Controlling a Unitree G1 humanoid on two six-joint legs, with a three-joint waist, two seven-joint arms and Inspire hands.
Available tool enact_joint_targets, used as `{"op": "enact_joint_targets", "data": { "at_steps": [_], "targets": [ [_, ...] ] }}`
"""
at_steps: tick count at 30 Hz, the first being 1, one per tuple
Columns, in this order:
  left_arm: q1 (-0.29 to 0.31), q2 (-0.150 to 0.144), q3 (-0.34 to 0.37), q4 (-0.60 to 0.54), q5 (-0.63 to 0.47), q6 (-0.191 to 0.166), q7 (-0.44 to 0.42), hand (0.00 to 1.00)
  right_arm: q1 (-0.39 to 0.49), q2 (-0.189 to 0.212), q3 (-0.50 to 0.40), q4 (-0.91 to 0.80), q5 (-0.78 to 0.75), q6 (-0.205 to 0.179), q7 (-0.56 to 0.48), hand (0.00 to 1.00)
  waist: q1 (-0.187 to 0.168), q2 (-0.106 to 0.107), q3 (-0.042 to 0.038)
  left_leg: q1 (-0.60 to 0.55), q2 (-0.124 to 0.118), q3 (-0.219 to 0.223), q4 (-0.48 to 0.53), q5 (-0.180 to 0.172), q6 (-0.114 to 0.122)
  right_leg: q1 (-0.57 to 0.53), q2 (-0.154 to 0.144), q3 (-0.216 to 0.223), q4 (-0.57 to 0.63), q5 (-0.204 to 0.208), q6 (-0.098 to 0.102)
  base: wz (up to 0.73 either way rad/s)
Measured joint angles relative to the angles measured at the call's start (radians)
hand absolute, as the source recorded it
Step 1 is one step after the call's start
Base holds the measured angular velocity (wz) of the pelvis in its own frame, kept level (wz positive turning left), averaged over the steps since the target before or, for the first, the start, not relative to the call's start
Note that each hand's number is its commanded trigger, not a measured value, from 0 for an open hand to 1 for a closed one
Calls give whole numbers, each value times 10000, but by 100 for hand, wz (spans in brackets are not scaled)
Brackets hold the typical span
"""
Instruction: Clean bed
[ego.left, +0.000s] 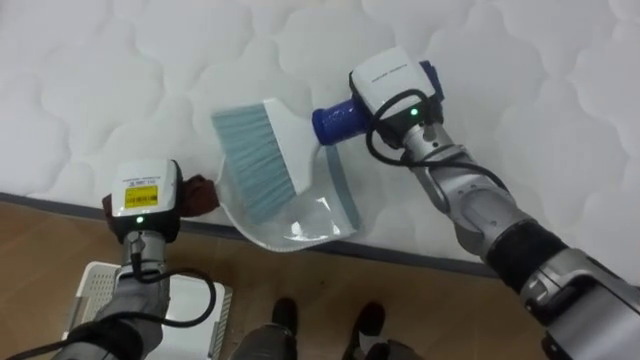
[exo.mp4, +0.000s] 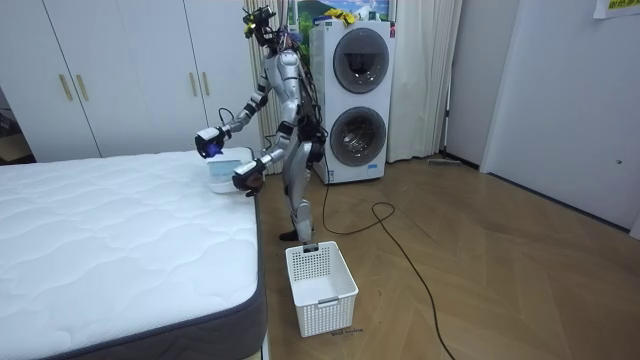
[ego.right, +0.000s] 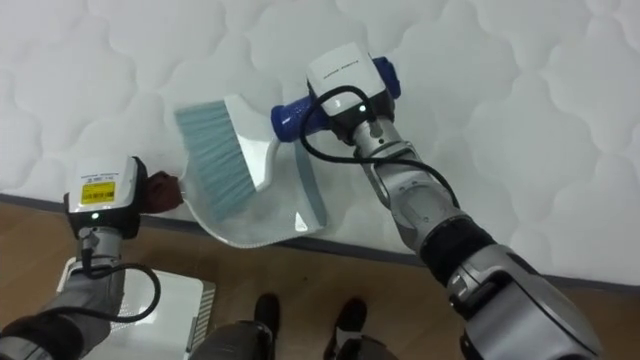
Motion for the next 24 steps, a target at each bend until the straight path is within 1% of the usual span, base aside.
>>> {"op": "enact_joint_targets", "data": {
  "at_steps": [4, 5, 10, 12, 14, 15, 16, 17, 18, 20, 21, 22, 23, 24],
  "targets": [
    [9, -35, -18, -12, -4, -6, 32, 100, 1, -90, -23, 125, 145, -13, -76, 100, -32, -1, 0, 28, -47, 5, -8, 2, 4, -1, -33, 1, 94, -68, 30, 3],
    [6, -39, -17, -13, -25, -51, 52, 100, 1, -220, -22, 214, 423, -60, -156, 100, -22, 0, 1, 30, -60, 1, -6, 13, 20, 3, -116, -14, 105, -72, 34, 7],
    [3, -45, -16, -9, -40, -91, 267, 100, 12, -834, -42, 766, 1755, -103, -680, 100, -146, 16, 12, -16, -104, -38, 85, -1, 77, 43, -187, -79, 136, -99, 81, 6],
    [-1, -41, -7, -10, -60, -169, 452, 100, 22, -871, -248, 1083, 2477, -131, -934, 100, -262, 17, 12, -9, -131, -61, 91, -8, 88, 62, -218, -103, 164, -115, 111, 7],
    [-19, -48, -1, 13, -58, -297, 509, 100, 123, -870, -828, 1377, 3681, -311, -1200, 100, -402, 21, 16, 68, -146, -83, 79, -13, 122, 67, -294, -64, 297, -191, 165, 5],
    [-12, -48, 8, 29, -63, -340, 543, 100, 197, -871, -1054, 1381, 3918, -364, -1293, 100, -424, 33, 23, 91, -147, -92, 83, -12, 126, 90, -292, -59, 295, -192, 168, 0],
    [-4, -51, 91, 37, -61, -423, 627, 100, 420, -860, -1590, 1375, 4398, -494, -1567, 100, -470, 45, 24, 114, -141, -98, 114, -19, 140, 149, -299, -79, 282, -195, 175, 0],
    [-7, -54, 275, 34, -54, -501, 730, 100, 636, -855, -2034, 1373, 4991, -584, -1864, 100, -525, 45, 25, 119, -135, -108, 127, -26, 150, 178, -307, -106, 275, -195, 176, 4],
    [-7, -54, 388, 23, -54, -527, 766, 100, 721, -856, -2188, 1374, 5369, -587, -1978, 100, -567, 46, 25, 125, -137, -121, 126, -26, 151, 197, -311, -117, 266, -195, 177, 8],
    [-3, -161, 799, 11, -41, -539, 888, 100, 1162, -863, -2826, 1387, 6829, -664, -2174, 100, -692, 83, 43, 340, -145, -183, 122, -47, 172, 440, -322, -156, 261, -233, 227, 8],
    [-1, -202, 885, 11, -50, -568, 964, 100, 1271, -874, -2933, 1398, 7150, -670, -2241, 77, -707, 95, 44, 415, -150, -186, 112, -61, 180, 513, -324, -142, 271, -252, 244, 8],
    [-1, -260, 982, 10, -63, -648, 1142, 100, 1475, -876, -3206, 1412, 7737, -710, -2328, 72, -800, 150, 37, 527, -167, -243, 110, -88, 186, 662, -330, -160, 257, -296, 265, 15],
    [0, -262, 993, -14, -31, -743, 1274, 100, 1671, -875, -3506, 1385, 8154, -733, -2386, 62, -914, 249, 35, 614, -181, -303, 96, -129, 197, 810, -344, -215, 234, -346, 294, 15],
    [0, -274, 996, -42, -2, -781, 1313, 100, 1830, -876, -3694, 1305, 8323, -749, -2422, 49, -923, 275, 20, 656, -186, -305, 74, -144, 202, 853, -351, -212, 238, -370, 307, 10]
  ]
}}
